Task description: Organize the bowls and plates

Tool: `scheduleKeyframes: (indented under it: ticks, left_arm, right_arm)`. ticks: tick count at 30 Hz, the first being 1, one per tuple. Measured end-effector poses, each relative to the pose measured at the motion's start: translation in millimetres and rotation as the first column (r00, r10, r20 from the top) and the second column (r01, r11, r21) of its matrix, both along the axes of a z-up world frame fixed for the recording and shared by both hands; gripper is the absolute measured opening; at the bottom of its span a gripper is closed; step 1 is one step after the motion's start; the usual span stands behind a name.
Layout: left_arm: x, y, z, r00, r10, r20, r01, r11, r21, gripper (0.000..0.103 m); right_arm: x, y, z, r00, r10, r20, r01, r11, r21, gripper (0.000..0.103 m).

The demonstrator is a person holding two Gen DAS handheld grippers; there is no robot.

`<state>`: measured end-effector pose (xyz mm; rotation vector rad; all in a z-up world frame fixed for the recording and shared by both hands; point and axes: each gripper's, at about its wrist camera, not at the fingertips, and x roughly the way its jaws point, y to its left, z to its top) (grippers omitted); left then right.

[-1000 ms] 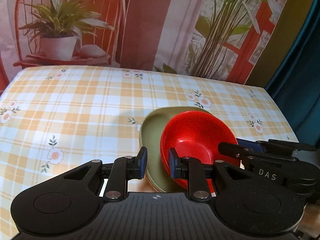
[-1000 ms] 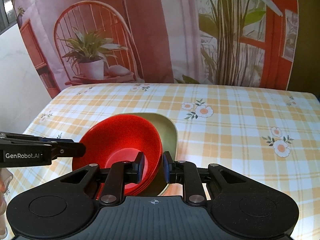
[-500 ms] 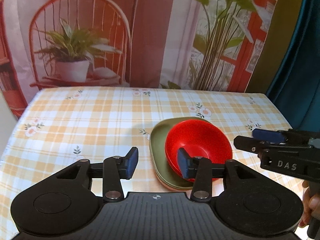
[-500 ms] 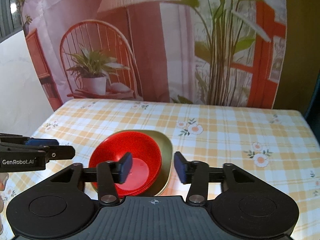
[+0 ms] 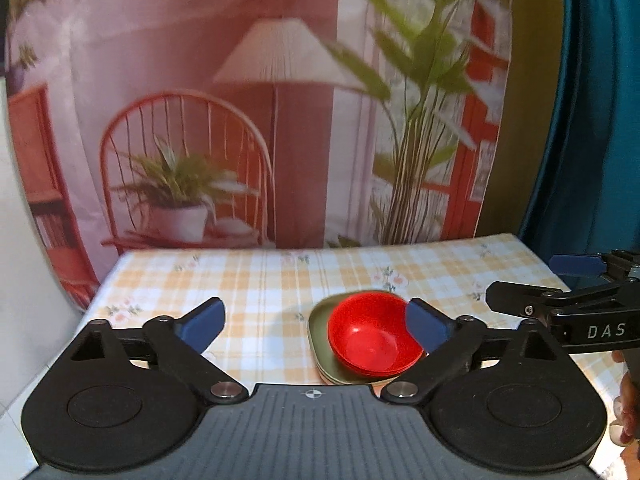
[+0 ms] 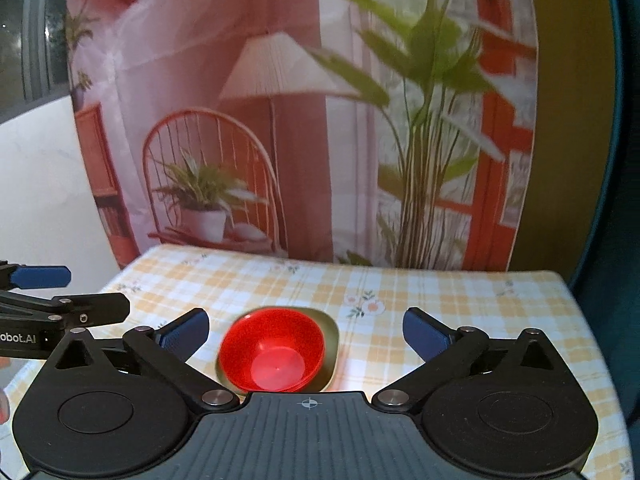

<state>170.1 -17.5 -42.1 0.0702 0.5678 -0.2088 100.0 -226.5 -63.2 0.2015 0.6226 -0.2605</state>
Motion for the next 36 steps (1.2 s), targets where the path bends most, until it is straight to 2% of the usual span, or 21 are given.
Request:
scheduleKeyframes:
  ticks: [6,13,16,20,24,28,36]
  left_arm:
    - [-38,-2,30,0.998,0.024,0.054,-0.024,1.0,-0.003,0.103]
    - [-83,12,57,0.991,0.066,0.118,-0.057,0.995,-0.084,0.103]
    - [-98,13,64,0.985,0.068,0.159,-0.054,0.994,-0.092,0.103]
    - [-113,6,75,0.974,0.086,0.208,-0.08,0.996,-0.035,0.103]
    - [-126,6,85,0.97,0.072,0.231,-0.06,0.997,-0.058,0.103]
    - [-138,3,91,0.961,0.082,0.264,-0.072,0.996,-0.046,0.103]
    - [-144,3,93,0.962,0.088,0.26,-0.076,0.996,-0.056,0.103]
  right_arm:
    - [-34,14,39,0.998,-0.023,0.058,0.025,0.999,-0.031,0.103]
    - [-66,32,74,0.995,-0.059,0.086,0.066,0.995,-0.078,0.103]
    - [-77,38,83,0.994,-0.049,0.094,0.058,0.994,-0.089,0.103]
    - [-89,41,91,0.993,-0.058,0.105,0.068,0.993,-0.099,0.103]
    - [-100,41,98,0.99,-0.067,0.124,0.079,0.992,-0.094,0.103]
    - [-108,41,103,0.988,-0.077,0.134,0.09,0.991,-0.101,0.103]
    - [-116,44,113,0.985,-0.075,0.155,0.094,0.989,-0.116,0.103]
